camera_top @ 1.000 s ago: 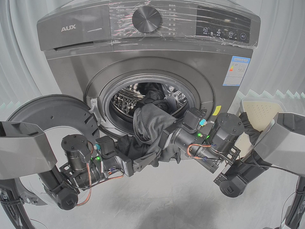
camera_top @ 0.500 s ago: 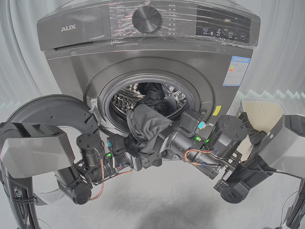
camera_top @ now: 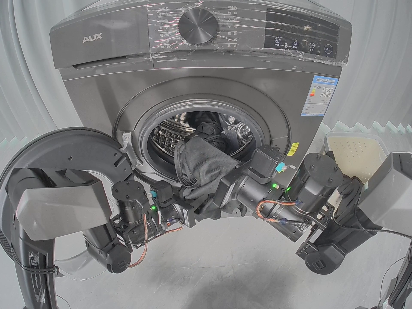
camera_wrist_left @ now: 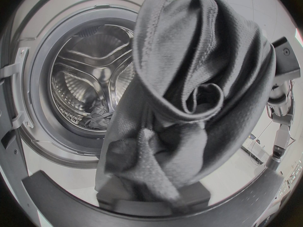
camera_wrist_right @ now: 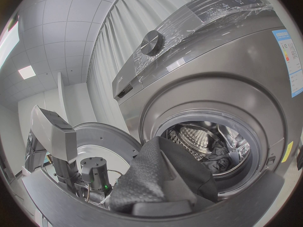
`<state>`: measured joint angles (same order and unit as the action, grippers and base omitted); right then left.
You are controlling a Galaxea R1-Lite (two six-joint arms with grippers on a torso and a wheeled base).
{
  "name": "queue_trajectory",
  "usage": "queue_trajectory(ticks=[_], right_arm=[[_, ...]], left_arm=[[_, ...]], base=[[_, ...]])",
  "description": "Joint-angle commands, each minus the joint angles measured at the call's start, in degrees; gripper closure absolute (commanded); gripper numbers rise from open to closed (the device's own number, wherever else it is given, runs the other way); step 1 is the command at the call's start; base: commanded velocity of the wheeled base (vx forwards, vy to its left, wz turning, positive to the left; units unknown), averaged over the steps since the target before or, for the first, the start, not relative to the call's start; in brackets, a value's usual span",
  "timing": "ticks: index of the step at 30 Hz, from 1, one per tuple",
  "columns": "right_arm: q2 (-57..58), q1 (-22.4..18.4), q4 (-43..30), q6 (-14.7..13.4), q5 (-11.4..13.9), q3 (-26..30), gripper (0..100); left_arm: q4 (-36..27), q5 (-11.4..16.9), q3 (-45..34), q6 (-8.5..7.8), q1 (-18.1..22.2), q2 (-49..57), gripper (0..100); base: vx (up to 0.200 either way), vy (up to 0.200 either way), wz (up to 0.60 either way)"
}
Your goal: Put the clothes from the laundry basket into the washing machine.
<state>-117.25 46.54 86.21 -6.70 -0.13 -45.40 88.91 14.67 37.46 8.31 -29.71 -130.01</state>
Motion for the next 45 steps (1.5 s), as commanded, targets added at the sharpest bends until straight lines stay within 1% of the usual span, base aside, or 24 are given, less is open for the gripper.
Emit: queue_trajectory(ticks=[1, 2, 3, 5, 6, 7, 10, 13, 16, 17, 22, 23, 25, 29, 31, 32, 33, 35, 38, 40, 41, 43, 44, 45], right_arm=[[1.5, -0.4, 0.1, -0.24, -0.22, 3.03, 100], [1.67, -0.49, 0.1, -0.24, -0.22, 4.26, 100], [1.67, -0.49, 0.1, -0.24, -0.22, 4.26, 100], [2.2, -0.84, 0.27, -0.33, -0.31, 7.43, 100], [2.29, -0.84, 0.27, -0.33, -0.31, 7.78, 100], [2.9, -1.02, 0.1, -0.41, -0.39, 9.89, 100], [2.99, -1.9, 0.1, -0.41, -1.27, 13.85, 100], [2.82, -2.07, 0.45, -0.41, -1.27, 17.27, 100], [2.64, -1.98, 0.62, -0.5, -1.27, 18.42, 100], [2.55, -1.9, 0.8, -0.94, -1.27, 18.68, 100], [2.55, -1.19, 0.98, -1.38, -1.27, 18.33, 100], [2.55, -1.02, 0.98, -1.56, -1.27, 18.33, 0], [2.55, -0.93, 0.98, -1.56, -1.27, 18.5, 0], [2.82, -0.93, 0.8, -0.94, -0.83, 24.04, 0], [2.73, -0.84, 0.8, -0.85, -0.66, 28.79, 0], [2.64, -0.84, 0.8, -0.85, -0.57, 29.14, 0], [2.64, -0.75, 0.98, -0.77, 0.22, 33.36, 0], [2.55, -0.75, 0.98, -0.77, 0.49, 35.29, 0], [2.55, -1.46, 0.98, -1.29, -0.13, 35.47, 0], [2.9, -3.04, 1.06, -1.47, -1.27, 34.5, 0], [3.08, -4.27, 1.06, -1.56, -2.59, 34.15, 0], [3.34, -5.67, 1.15, -1.91, -4.79, 33.88, 0], [3.43, -6.03, 1.15, -2.08, -5.14, 33.97, 0], [3.43, -7.34, 1.94, -3.23, -6.11, 34.24, 0]], left_arm=[[-0.05, -0.08, 0.77, 0.12, 0.27, 0.29, 100], [-0.05, -0.08, 0.77, 0.12, 0.27, 0.46, 100], [-0.05, -0.08, 0.77, 0.12, 0.27, 0.46, 100], [-0.05, -0.16, 0.51, 0.12, 0.79, 1.78, 100], [-0.05, -0.16, 0.51, 0.12, 0.88, 1.96, 100], [-0.05, -0.25, 0.42, 0.12, 1.41, 2.57, 100], [-0.05, -1.83, 0.24, 0.3, 1.67, 4.59, 100], [-0.05, -2.18, -0.55, 0.56, 2.2, 6.26, 100], [-0.05, -2.18, -1.07, 0.74, 2.2, 7.58, 100], [-0.05, -2.27, -1.43, 0.74, 2.2, 8.37, 100], [-0.05, -2.27, -2.31, 0.83, 2.02, 9.87, 100], [-0.05, -2.27, -2.57, 1.18, 1.76, 10.13, 100], [-0.05, -2.27, -2.92, 1.53, 1.67, 11.01, 100], [-0.05, -2.27, -4.41, 1.88, 1.76, 13.21, 100], [-0.05, -2.1, -7.14, 2.94, 1.94, 16.11, 100], [-0.05, -2.1, -7.32, 3.02, 1.94, 16.28, 100], [-0.05, -1.57, -9.78, 4.34, 1.94, 18.66, 100], [-0.05, -1.48, -11.27, 5.05, 1.94, 20.24, 100], [0.04, -1.48, -12.76, 5.48, 1.85, 21.82, 100], [-0.05, -0.87, -14.08, 5.48, 1.76, 22.87, 100], [0.13, -0.78, -14.52, 5.13, 1.76, 22.87, 100], [0.13, -0.78, -15.49, 5.13, 1.58, 23.49, 100], [0.04, -0.78, -15.75, 5.13, 1.58, 23.75, 100], [0.13, -0.78, -16.46, 5.13, 1.67, 24.63, 100]], base=[[0.0, 0.0, 0.0], [0.0, 0.0, 0.0], [0.0, 0.0, 0.0], [0.0, 0.0, 0.0], [0.0, 0.0, 0.0], [0.0, 0.0, 0.0], [0.0, 0.0, 0.0], [0.0, 0.0, 0.0], [0.0, 0.0, 0.0], [0.0, 0.0, 0.0], [0.0, 0.0, 0.0], [0.0, 0.0, 0.0], [0.0, 0.0, 0.0], [0.0, 0.0, 0.0], [0.0, 0.0, 0.0], [0.0, 0.0, 0.0], [0.0, 0.0, 0.0], [0.0, 0.0, 0.0], [0.0, 0.0, 0.0], [0.0, 0.0, 0.0], [0.0, 0.0, 0.0], [0.0, 0.0, 0.0], [0.0, 0.0, 0.0], [0.0, 0.0, 0.0]])
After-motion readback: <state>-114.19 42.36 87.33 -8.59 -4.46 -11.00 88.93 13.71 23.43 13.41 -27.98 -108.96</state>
